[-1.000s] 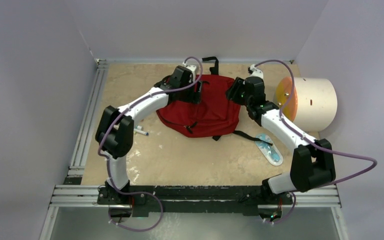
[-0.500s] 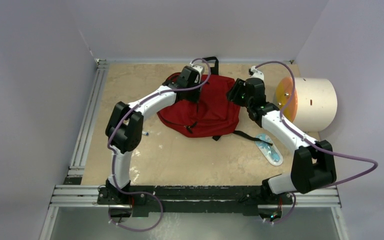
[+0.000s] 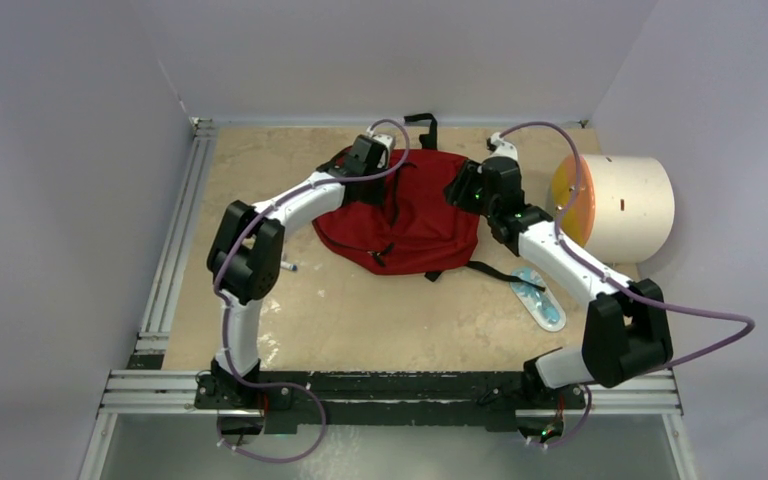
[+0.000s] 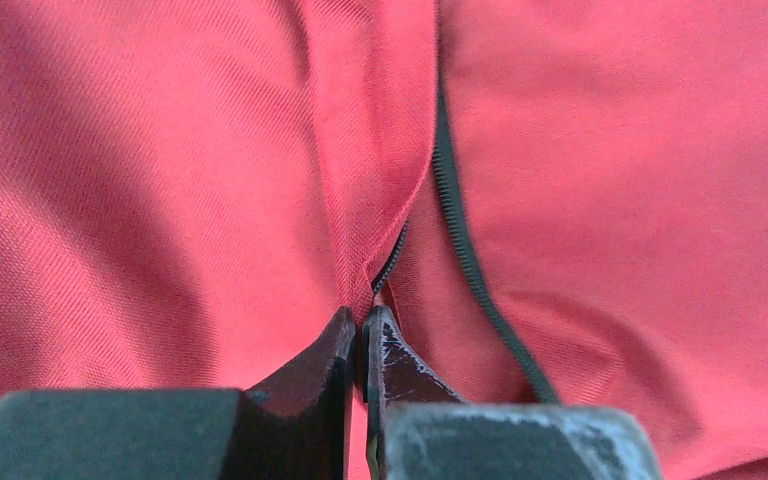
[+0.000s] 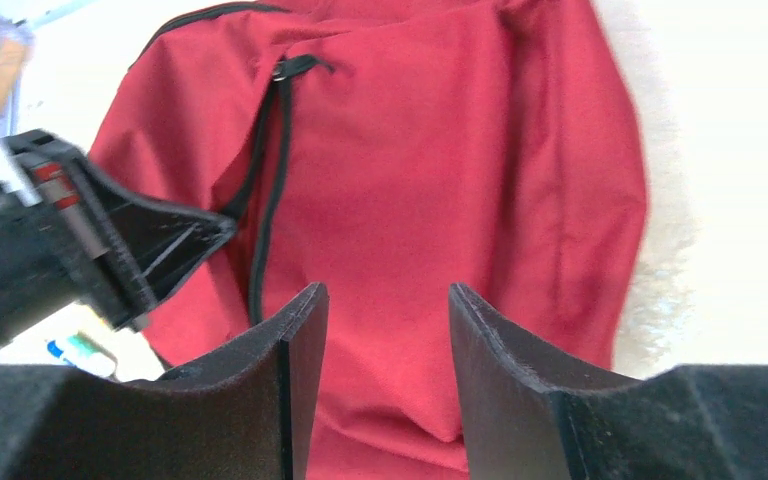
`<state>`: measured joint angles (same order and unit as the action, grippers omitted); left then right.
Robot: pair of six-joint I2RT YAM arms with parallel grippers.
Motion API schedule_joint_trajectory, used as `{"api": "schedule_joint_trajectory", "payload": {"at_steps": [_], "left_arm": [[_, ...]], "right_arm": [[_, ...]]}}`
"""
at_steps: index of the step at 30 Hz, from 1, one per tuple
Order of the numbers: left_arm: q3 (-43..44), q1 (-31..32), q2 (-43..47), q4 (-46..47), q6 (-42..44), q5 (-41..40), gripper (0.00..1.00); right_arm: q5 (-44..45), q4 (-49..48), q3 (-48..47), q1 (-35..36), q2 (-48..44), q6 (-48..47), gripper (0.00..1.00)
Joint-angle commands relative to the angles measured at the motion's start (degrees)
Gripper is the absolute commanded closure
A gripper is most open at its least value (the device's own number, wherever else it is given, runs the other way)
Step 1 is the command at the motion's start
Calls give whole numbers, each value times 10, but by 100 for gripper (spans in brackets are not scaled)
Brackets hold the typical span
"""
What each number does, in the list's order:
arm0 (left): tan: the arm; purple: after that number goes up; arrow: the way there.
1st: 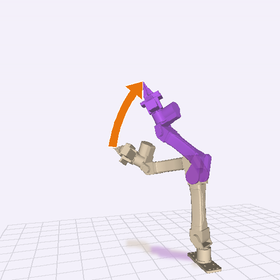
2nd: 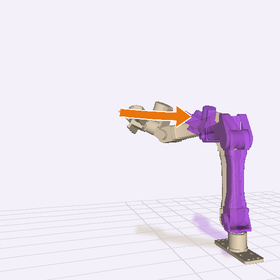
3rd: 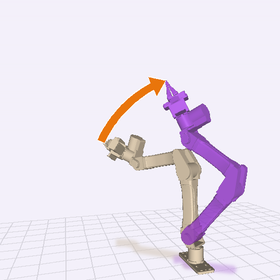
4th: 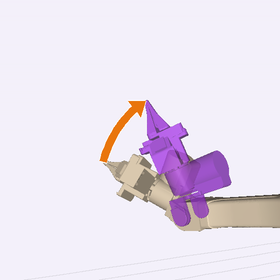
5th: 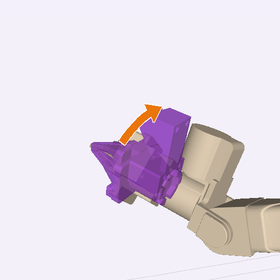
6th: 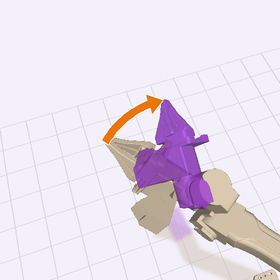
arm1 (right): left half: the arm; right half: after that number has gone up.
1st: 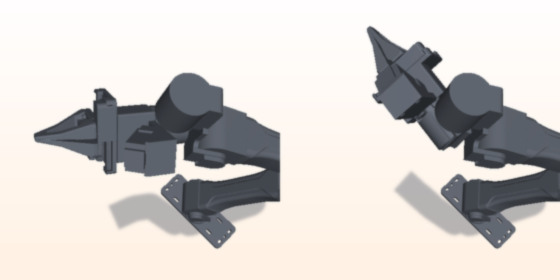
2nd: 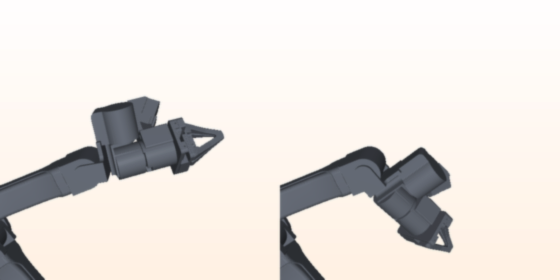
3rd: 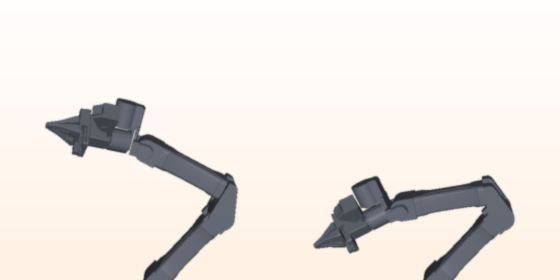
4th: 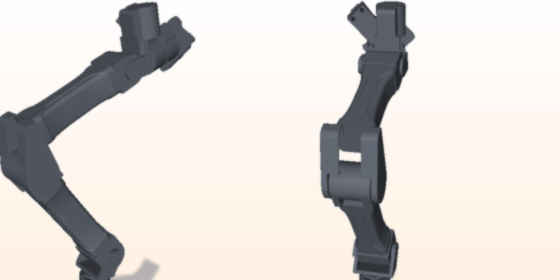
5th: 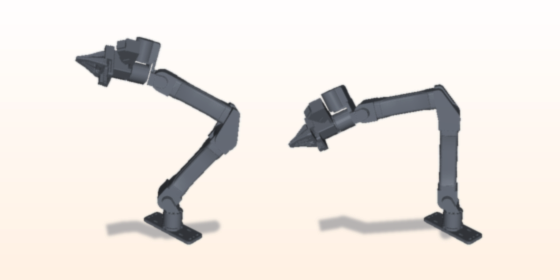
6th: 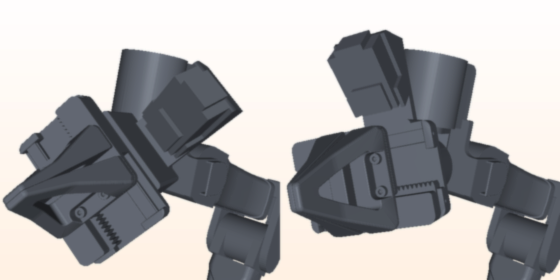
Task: Pack the student bag
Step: Adjust the student bag at the center of the board.
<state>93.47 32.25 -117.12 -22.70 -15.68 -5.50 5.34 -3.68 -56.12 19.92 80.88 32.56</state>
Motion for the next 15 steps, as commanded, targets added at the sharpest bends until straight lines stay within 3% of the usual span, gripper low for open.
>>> {"api": "schedule_joint_trajectory", "payload": {"at_steps": [1, 15], "left_arm": [[-52, -25, 22, 30, -23, 25, 100], [-204, -33, 54, 107, -111, 127, 100]], "right_arm": [[1, -11, -42, 46, 8, 14, 48], [91, 12, -134, 161, 131, -1, 35]]}}
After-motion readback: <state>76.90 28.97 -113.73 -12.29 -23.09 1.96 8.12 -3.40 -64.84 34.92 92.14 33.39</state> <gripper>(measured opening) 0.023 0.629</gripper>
